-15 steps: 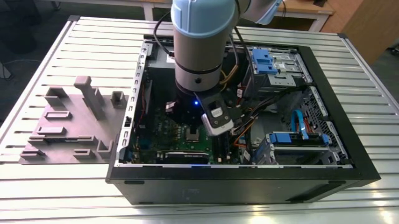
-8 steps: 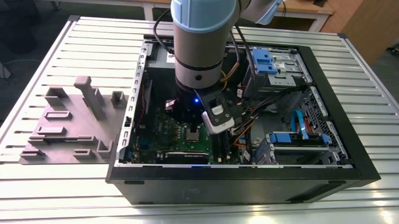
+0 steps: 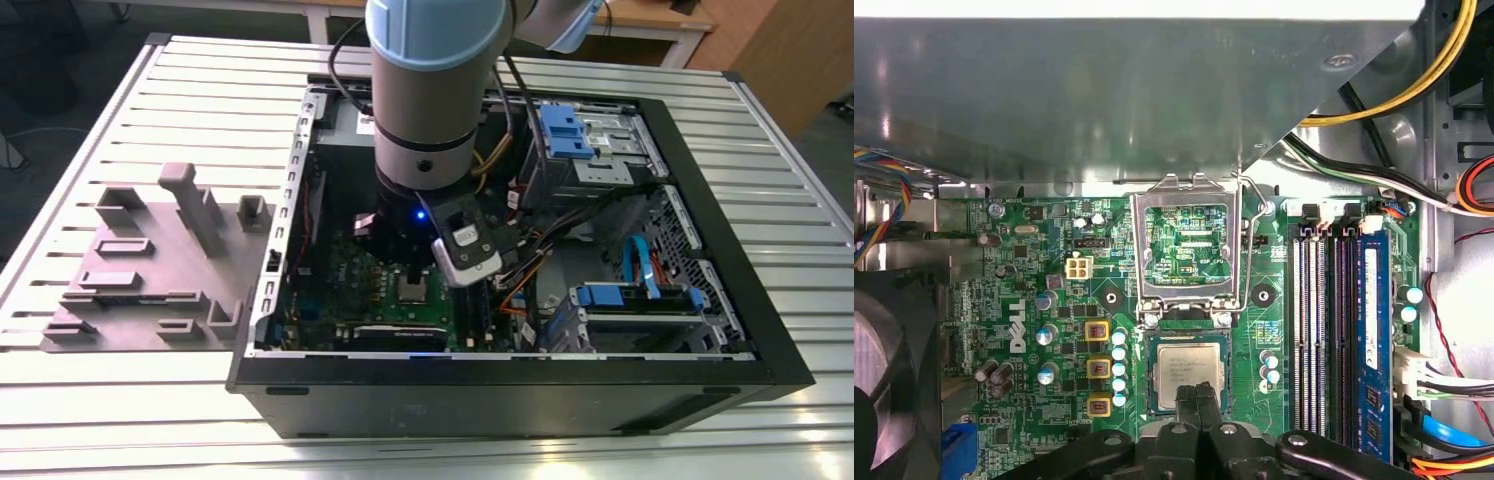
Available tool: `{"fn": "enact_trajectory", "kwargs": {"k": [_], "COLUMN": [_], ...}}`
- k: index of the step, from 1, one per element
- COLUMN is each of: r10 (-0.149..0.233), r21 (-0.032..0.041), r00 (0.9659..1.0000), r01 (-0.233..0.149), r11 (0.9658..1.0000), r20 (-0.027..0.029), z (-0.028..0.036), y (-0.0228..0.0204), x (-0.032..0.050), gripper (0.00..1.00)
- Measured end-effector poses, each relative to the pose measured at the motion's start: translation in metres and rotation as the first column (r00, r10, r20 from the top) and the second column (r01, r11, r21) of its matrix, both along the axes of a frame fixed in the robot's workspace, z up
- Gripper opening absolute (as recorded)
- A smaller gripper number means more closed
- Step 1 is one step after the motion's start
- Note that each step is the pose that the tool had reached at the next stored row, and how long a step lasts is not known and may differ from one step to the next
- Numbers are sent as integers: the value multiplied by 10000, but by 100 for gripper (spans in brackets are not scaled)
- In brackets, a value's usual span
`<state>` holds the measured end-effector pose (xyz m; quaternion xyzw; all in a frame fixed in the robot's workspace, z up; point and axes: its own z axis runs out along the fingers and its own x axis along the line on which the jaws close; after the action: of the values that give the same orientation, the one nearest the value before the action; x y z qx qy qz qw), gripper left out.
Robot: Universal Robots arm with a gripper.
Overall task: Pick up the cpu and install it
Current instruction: 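Close the cpu cover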
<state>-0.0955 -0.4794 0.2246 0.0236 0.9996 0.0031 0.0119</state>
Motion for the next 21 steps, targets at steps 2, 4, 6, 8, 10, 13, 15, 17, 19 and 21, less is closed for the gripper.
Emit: {"fn": "enact_trajectory", "kwargs": {"k": [2, 4, 6, 8, 10, 13, 15, 17, 19, 21], "r10": [0, 1, 0, -1, -2, 31, 66, 111, 155, 199], "r21": [-1, -2, 0, 0, -1, 1, 3, 4, 4, 3], "r00": [10000, 10000, 10000, 10000, 10000, 10000, 10000, 9999, 9999, 9998], "r01": [0, -1, 0, 1, 2, -31, -66, -111, -155, -199], "r11": [10000, 10000, 10000, 10000, 10000, 10000, 10000, 9999, 9999, 9998], "r20": [0, -1, 0, 0, -1, 0, 0, 0, 0, 0], "z": [0, 0, -5, -8, -9, -10, -12, -15, -18, -21], "y": [0, 4, 16, 26, 37, 54, 62, 69, 77, 85], "x": [2, 18, 45, 62, 71, 102, 125, 144, 163, 183], "gripper": [10, 10, 10, 10, 10, 10, 10, 10, 10, 10]}}
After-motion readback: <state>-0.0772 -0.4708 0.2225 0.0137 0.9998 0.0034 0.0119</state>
